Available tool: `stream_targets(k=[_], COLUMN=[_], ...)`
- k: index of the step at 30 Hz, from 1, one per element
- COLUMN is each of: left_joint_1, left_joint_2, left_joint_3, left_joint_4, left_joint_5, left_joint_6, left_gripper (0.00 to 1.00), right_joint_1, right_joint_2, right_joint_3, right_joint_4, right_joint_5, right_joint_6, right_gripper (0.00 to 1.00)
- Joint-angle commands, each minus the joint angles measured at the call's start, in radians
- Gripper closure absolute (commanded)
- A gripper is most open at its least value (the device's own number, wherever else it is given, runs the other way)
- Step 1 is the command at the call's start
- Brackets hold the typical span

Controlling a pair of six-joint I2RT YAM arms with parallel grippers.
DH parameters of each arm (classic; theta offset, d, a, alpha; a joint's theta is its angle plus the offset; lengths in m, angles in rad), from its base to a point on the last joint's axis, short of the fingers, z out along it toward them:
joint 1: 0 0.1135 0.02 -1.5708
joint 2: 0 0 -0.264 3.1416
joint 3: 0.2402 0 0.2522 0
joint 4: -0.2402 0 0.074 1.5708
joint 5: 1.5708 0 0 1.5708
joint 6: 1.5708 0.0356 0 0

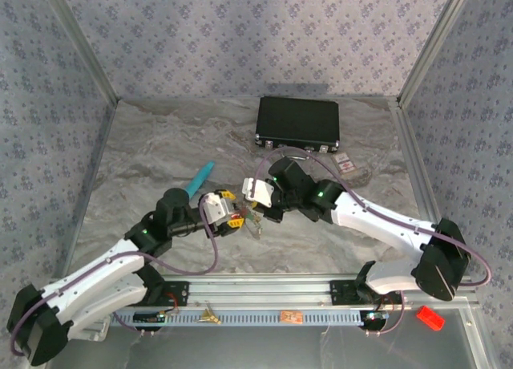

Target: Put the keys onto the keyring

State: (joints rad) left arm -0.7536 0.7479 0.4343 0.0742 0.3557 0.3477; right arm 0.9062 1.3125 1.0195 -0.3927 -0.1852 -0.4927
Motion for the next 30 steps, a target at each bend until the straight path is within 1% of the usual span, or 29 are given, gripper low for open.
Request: stream_targets(k=[1, 3, 4, 7, 9, 10, 12, 16, 18, 22, 25, 26, 30], left_joint_1=[-0.002, -0.002, 0.000, 0.000, 0.003, 0.007, 0.015, 0.036, 0.056, 0.103, 0.138, 0.146, 0.168], left_joint_2=[-0.086, -0.144, -0.170, -0.248, -0.295, -0.315, -0.369, -0.458, -0.477, -0.447, -0.395, -0.376, -0.303], left_joint_3=[-0.029, -0.049, -0.055, -0.059, -0.048, -0.043, -0.029, -0.008, -0.010, -0.016, -0.006, -0.004, -0.002], left_joint_4=[0.051, 0.072, 0.079, 0.091, 0.078, 0.064, 0.014, -0.064, -0.070, -0.069, -0.067, -0.062, -0.014], left_joint_5=[-0.098, -0.196, -0.248, -0.461, -0.614, -0.667, -0.757, -0.886, -0.912, -0.912, -0.892, -0.885, -0.873], left_joint_6=[-0.061, -0.090, -0.097, -0.128, -0.153, -0.165, -0.191, -0.216, -0.232, -0.285, -0.321, -0.330, -0.356], left_gripper=[0.25, 0.16, 0.15, 0.11, 0.08, 0.07, 0.04, 0.01, 0.01, 0.01, 0.00, 0.01, 0.01], right_joint_1=[0.009, 0.018, 0.024, 0.048, 0.069, 0.077, 0.097, 0.112, 0.107, 0.089, 0.063, 0.053, 0.028], right_joint_2=[-0.015, 0.000, 0.009, 0.052, 0.092, 0.110, 0.153, 0.211, 0.245, 0.290, 0.294, 0.292, 0.284], right_joint_3=[0.061, 0.085, 0.095, 0.148, 0.204, 0.221, 0.259, 0.280, 0.275, 0.227, 0.182, 0.139, 0.066], right_joint_4=[-0.058, -0.056, -0.049, -0.010, 0.036, 0.062, 0.122, 0.267, 0.307, 0.295, 0.252, 0.231, 0.142], right_joint_5=[0.073, 0.064, 0.055, 0.013, -0.025, -0.043, -0.091, -0.114, -0.095, -0.046, -0.002, 0.017, 0.121], right_joint_6=[-0.026, -0.029, -0.030, -0.026, -0.013, -0.001, 0.033, 0.127, 0.154, 0.155, 0.139, 0.128, 0.078], right_gripper=[1.00, 1.00, 1.00, 1.00, 1.00, 1.00, 1.00, 1.00, 1.00, 1.00, 1.00, 1.00, 1.00])
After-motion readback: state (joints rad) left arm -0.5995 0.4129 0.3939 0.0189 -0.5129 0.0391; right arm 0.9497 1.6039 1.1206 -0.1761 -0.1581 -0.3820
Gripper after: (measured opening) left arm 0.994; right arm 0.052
